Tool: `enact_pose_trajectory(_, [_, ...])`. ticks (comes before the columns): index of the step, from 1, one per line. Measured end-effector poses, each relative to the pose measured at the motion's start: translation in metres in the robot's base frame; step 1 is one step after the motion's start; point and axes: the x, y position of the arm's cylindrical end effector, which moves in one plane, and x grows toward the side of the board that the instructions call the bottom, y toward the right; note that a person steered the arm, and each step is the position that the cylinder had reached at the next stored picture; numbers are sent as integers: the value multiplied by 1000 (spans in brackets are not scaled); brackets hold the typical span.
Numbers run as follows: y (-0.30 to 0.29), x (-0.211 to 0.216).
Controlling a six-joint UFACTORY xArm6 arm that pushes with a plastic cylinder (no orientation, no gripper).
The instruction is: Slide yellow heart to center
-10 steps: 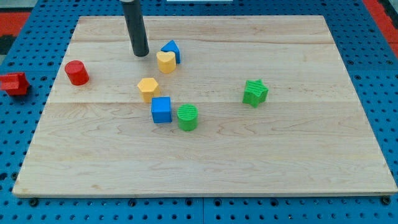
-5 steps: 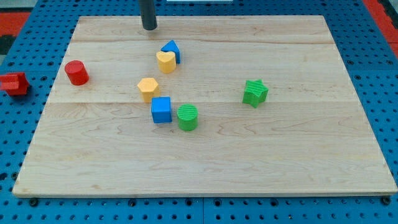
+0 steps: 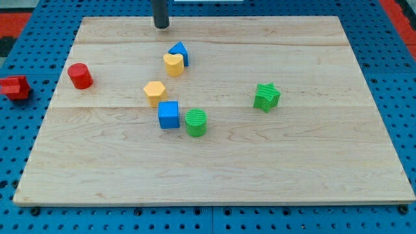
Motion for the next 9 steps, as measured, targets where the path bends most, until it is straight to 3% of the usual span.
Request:
enact_pose_trajectory(6, [21, 131])
enact_pose_trajectory(7, [98, 133])
enact_pose_trajectory(9, [110, 133])
